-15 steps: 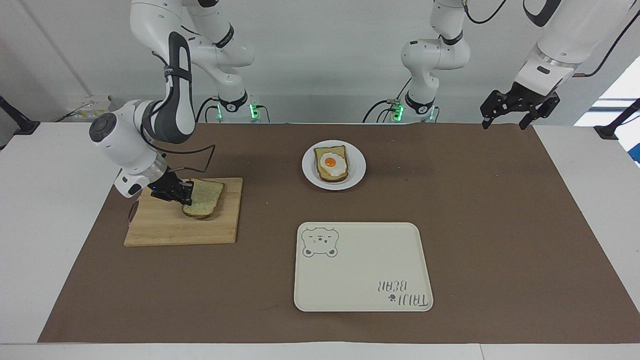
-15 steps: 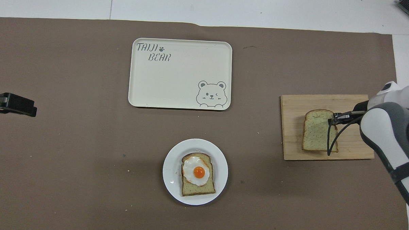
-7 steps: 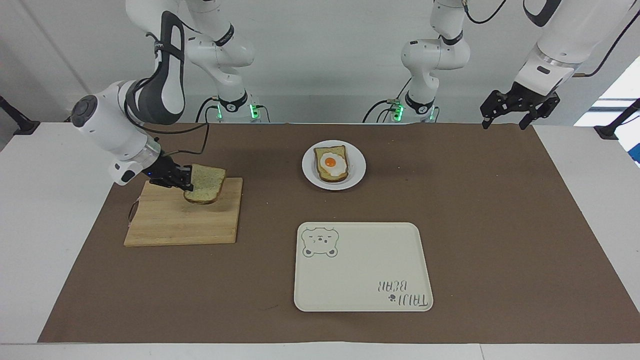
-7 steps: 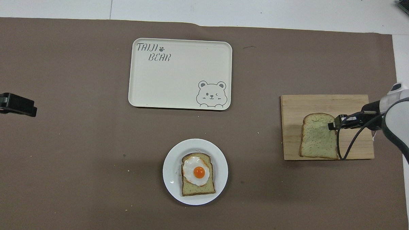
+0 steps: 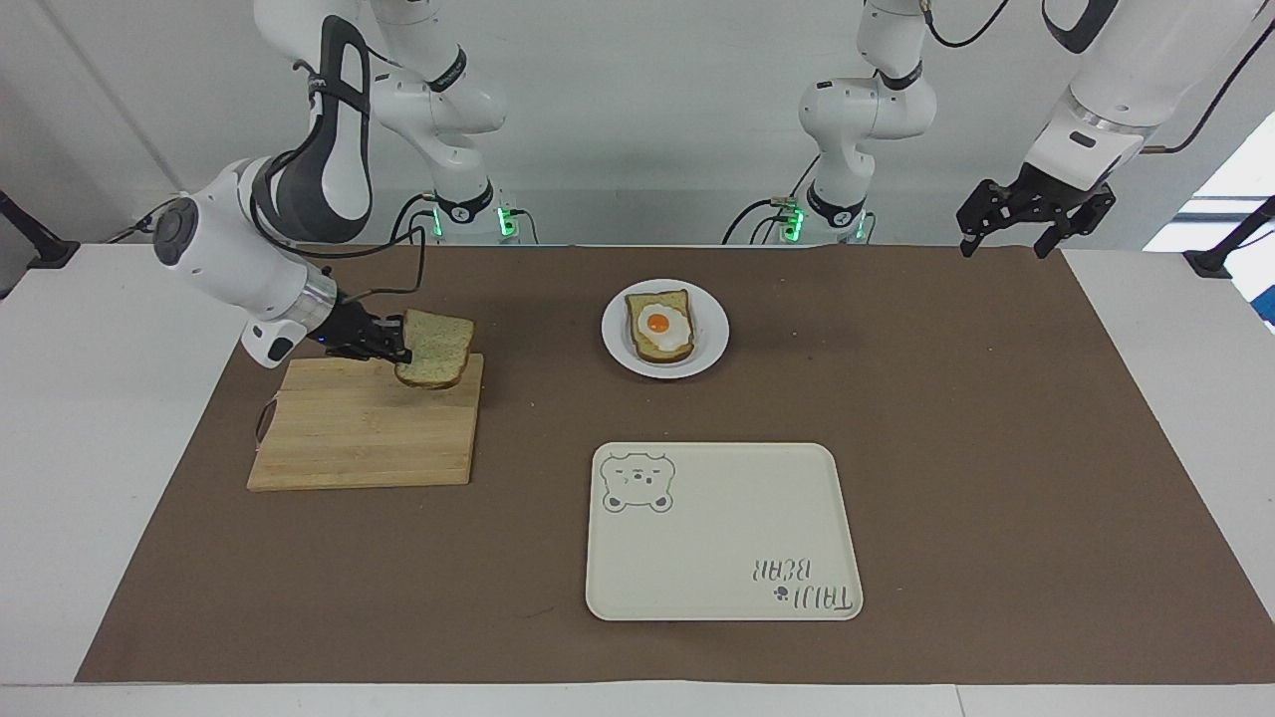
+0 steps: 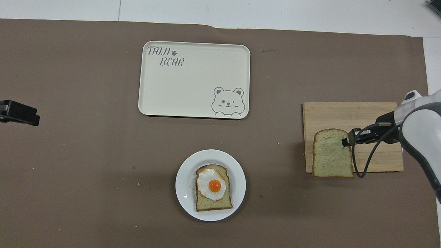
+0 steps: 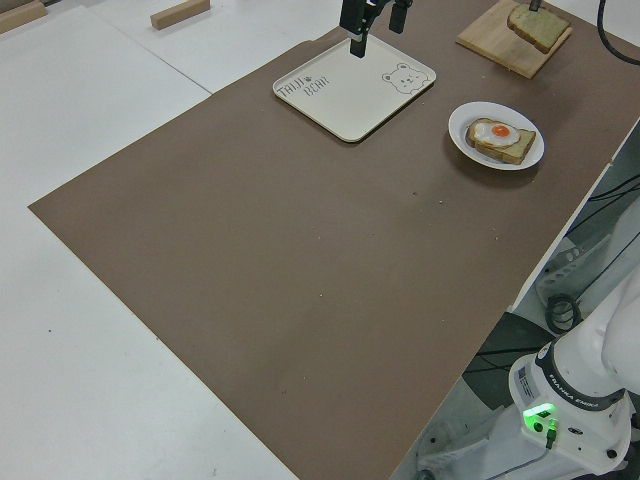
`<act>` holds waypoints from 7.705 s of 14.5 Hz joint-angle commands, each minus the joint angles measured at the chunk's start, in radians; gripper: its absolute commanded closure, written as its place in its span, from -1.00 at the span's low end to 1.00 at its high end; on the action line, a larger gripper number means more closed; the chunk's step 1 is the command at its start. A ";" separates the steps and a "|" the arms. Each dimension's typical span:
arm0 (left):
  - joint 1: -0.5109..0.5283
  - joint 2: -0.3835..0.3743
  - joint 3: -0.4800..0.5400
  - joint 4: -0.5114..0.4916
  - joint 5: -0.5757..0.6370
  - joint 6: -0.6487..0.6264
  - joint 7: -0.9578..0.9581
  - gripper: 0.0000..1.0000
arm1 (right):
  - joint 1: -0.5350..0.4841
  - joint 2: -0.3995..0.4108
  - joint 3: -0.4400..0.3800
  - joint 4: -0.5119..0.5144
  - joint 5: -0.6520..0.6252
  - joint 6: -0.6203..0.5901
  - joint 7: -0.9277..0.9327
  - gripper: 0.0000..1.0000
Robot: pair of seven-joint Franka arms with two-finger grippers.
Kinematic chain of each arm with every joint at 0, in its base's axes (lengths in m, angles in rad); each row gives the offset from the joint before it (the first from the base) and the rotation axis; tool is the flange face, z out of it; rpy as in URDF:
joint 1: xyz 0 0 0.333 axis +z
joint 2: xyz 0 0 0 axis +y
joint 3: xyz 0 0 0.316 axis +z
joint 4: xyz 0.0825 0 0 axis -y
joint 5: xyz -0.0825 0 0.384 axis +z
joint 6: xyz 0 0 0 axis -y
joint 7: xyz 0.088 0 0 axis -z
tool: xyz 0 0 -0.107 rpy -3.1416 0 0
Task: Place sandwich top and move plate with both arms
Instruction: 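Carry the bread slice with the right gripper over the egg toast, then lower the bread slice onto the egg and open the right gripper, then withdraw the right gripper while the left gripper reaches the plate rim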
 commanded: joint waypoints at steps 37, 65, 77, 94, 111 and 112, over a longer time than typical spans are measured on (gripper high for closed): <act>0.001 -0.007 0.001 0.003 0.010 -0.015 0.004 -1.00 | 0.610 -0.034 0.006 -0.121 0.307 0.196 0.396 1.00; 0.001 -0.008 0.001 0.003 0.010 -0.016 0.002 -1.00 | 0.433 -0.018 -0.011 -0.083 -0.124 0.316 0.333 -1.00; -0.031 -0.051 -0.012 -0.110 -0.123 0.027 0.051 -1.00 | 0.248 -0.032 -0.016 0.155 -0.285 -0.026 0.330 -1.00; -0.149 -0.076 -0.014 -0.524 -0.376 0.434 0.260 -1.00 | 0.085 -0.169 -0.020 0.227 -0.354 -0.149 0.322 -1.00; -0.304 -0.048 -0.014 -0.903 -1.015 0.780 0.475 -1.00 | 0.079 -0.202 -0.023 0.402 -0.383 -0.305 0.295 -1.00; -0.316 -0.047 -0.014 -0.910 -1.025 0.788 0.475 -1.00 | 0.082 -0.202 -0.022 0.399 -0.383 -0.305 0.295 -1.00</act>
